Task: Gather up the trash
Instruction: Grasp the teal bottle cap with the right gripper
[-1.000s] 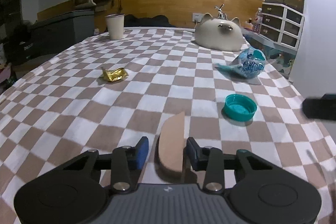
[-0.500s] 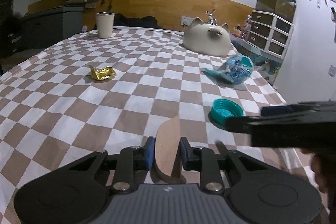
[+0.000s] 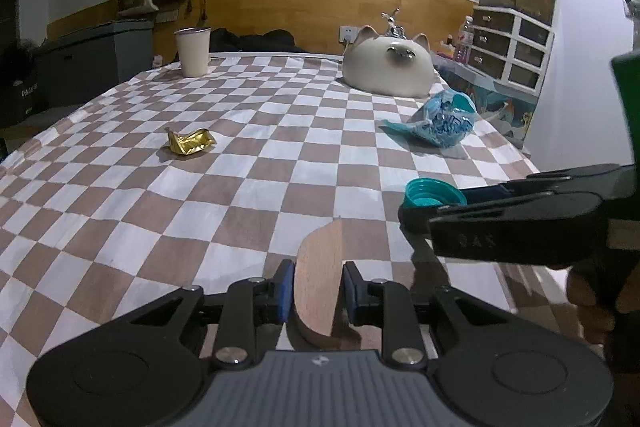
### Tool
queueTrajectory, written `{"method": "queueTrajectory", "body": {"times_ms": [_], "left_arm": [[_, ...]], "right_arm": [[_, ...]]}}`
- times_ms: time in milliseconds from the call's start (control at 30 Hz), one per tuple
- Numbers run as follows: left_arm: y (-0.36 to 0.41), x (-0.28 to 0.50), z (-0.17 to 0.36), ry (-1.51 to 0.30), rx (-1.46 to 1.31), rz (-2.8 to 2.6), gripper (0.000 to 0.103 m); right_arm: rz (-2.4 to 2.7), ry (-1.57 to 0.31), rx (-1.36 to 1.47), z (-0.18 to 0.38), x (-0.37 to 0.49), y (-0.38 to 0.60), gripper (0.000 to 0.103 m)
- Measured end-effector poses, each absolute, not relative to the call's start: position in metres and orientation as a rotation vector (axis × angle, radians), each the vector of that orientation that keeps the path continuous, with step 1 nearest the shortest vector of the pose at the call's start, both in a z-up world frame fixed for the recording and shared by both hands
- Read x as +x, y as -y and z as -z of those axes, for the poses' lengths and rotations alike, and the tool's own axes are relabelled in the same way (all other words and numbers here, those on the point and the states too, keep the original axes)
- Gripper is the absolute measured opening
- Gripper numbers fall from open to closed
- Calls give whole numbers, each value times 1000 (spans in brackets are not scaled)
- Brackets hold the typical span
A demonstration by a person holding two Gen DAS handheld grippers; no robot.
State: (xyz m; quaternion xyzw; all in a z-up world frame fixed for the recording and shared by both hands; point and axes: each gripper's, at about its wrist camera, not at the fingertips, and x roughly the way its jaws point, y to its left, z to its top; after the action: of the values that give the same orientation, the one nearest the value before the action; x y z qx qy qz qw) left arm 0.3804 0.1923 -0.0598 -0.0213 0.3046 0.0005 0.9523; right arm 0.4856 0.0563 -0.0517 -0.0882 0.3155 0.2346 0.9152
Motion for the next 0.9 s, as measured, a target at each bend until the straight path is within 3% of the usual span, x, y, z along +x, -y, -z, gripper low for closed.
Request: {"method": "queueTrajectory", "body": {"times_ms": [367,467,900], "left_arm": [[-187,384,60,-623,-6,-7,32],[-187,385,60,-620,-14,-11,27],[-177,356,53,-584,-22,2,27]], "right_arm": [[-445,-654,-125,51,448,-36,48],[-436,-656,-115,50,440,-32,48],[-406,-650,-60,42,405,-8,48]]}}
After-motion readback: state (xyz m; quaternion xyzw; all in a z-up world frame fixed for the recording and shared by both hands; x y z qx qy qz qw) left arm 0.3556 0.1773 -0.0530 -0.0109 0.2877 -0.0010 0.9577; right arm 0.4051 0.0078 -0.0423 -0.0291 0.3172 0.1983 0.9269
